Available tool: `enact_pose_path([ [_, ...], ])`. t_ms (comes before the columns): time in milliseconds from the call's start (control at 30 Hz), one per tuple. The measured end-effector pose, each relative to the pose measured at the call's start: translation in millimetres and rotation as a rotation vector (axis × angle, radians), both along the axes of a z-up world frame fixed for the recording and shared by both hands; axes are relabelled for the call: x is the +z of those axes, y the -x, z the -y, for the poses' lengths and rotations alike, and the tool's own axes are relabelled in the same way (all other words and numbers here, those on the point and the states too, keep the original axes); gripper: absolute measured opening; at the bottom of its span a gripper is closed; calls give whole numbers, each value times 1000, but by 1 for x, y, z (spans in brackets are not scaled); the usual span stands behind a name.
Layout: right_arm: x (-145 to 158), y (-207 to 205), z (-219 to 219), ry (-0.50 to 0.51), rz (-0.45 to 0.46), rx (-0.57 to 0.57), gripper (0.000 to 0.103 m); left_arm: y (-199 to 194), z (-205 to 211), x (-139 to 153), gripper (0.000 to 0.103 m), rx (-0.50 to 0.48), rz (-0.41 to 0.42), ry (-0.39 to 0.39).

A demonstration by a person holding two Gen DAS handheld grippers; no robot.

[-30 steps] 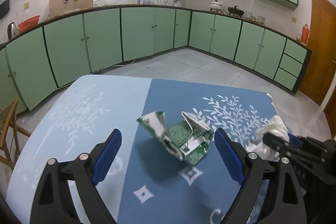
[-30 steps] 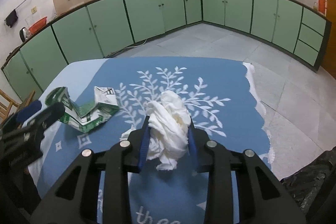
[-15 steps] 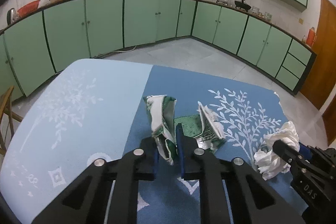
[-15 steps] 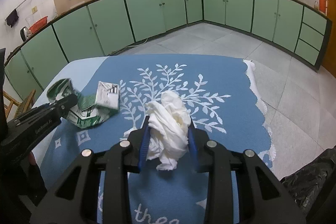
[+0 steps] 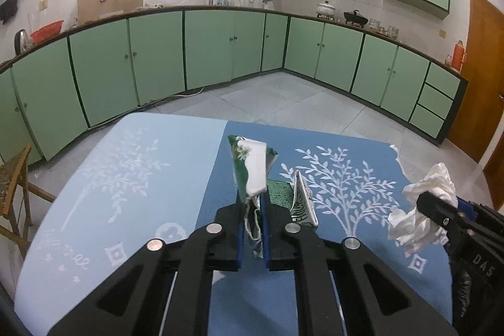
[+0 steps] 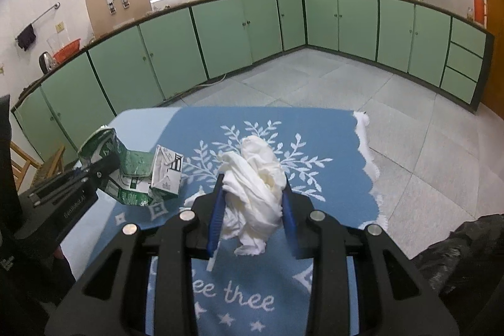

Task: Collect trash
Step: 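Lift and carry the green carton and white tissue over the black bin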

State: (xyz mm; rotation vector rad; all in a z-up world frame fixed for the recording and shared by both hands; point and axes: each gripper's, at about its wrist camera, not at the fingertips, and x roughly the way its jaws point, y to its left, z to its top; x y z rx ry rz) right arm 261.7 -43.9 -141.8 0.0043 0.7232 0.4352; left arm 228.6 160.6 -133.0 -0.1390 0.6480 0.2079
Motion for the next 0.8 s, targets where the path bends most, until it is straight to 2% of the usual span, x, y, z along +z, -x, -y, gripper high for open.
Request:
enact_pose_path([
  [467,55,50,31,-25,69,-13,31,49,35,54,9,-61,72,-27],
  [800,92,93,66,-46,121,-49,31,81,69,77,9,-122,105,-31],
])
